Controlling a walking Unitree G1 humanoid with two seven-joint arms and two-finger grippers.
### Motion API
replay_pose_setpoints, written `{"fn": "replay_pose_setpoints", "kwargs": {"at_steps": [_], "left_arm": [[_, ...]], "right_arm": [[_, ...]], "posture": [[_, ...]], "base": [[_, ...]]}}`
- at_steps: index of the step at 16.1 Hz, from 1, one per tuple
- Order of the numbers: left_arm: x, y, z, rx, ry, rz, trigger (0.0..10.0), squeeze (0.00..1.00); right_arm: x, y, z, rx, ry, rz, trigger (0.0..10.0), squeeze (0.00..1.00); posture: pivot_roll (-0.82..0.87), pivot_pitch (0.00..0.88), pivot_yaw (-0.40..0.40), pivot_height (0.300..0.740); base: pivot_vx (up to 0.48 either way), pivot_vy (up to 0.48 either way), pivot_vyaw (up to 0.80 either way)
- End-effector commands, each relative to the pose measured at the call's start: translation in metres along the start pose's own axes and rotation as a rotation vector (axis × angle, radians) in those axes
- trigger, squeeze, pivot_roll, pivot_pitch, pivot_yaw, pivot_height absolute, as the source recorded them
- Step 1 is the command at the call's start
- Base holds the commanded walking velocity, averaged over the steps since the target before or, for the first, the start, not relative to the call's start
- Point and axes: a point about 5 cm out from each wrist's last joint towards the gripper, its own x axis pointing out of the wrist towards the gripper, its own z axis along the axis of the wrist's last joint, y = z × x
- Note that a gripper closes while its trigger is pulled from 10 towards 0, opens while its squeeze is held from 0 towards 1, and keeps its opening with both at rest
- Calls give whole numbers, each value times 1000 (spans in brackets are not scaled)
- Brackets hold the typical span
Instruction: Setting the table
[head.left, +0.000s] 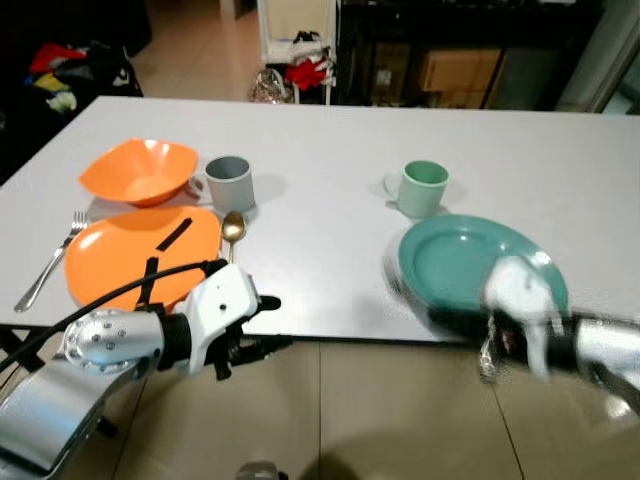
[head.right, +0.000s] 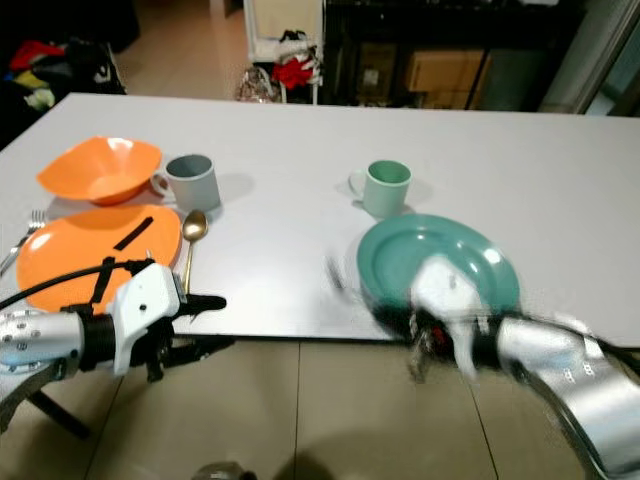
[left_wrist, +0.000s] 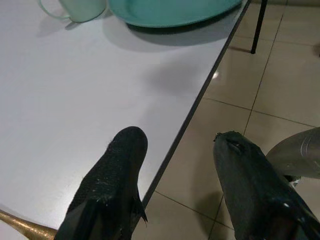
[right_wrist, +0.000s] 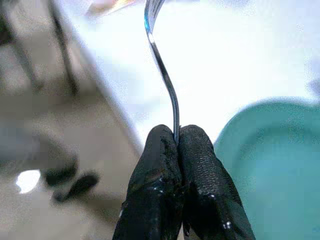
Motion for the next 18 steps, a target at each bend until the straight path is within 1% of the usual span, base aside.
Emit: {"fn": "replay_pose_setpoints", "kwargs": {"at_steps": [1, 2, 4, 5, 6, 7, 8, 9, 11, 12, 13, 16, 18], "left_arm": [[3, 0, 1, 8, 1, 3, 10000, 0], [4, 0, 2, 11, -1, 7, 10000, 0], [7, 1, 4, 8, -11, 7, 10000, 0], [8, 1, 5, 5, -17, 5, 10000, 0], [10, 0, 5, 3, -21, 3, 10000, 0], [12, 1, 7, 5, -31, 11, 10000, 0], [13, 3, 12, -1, -55, 24, 10000, 0], [13, 3, 16, -10, -77, 26, 10000, 0], [14, 2, 19, -16, -91, 22, 10000, 0], [16, 0, 23, -19, -103, 15, 10000, 0], [17, -1, 24, -20, -107, 11, 10000, 0], [19, -1, 25, -22, -109, 6, 10000, 0], [18, 0, 25, -23, -104, 10, 10000, 0]], "right_arm": [[4, -24, 8, 22, -12, -196, 10000, 0], [12, -37, 12, 62, -15, -284, 10000, 0], [24, -70, 9, 159, 47, -478, 10000, 0], [29, -82, 4, 183, 87, -528, 10000, 0], [32, -89, 1, 195, 113, -558, 10000, 0], [36, -108, -9, 221, 201, -683, 10000, 0], [38, -120, -17, 232, 291, -769, 10000, 0], [38, -124, -21, 231, 342, -813, 10000, 0], [39, -126, -25, 248, 386, -838, 10000, 0], [40, -124, -32, 276, 438, -845, 10000, 0], [44, -122, -36, 300, 458, -840, 10000, 0], [59, -119, -38, 345, 478, -825, 10000, 0], [69, -117, -34, 385, 464, -817, 10000, 0]], "posture": [[140, 0, 19, 740], [137, 0, 21, 740], [136, 0, 15, 740], [137, 0, 10, 740], [134, 0, 10, 740], [141, 0, -4, 740], [144, 0, -17, 740], [143, 0, -17, 740], [142, 0, -24, 740], [138, 0, -24, 740], [131, 0, -19, 740], [129, 0, -18, 740], [133, 0, -21, 740]], "base": [[0, 0, 0], [0, 0, 0], [0, 0, 0], [0, 0, 0], [0, 0, 0], [0, 0, 0], [0, 0, 0], [0, 0, 0], [0, 0, 0], [0, 0, 0], [0, 0, 0], [0, 0, 0], [0, 0, 0]]}}
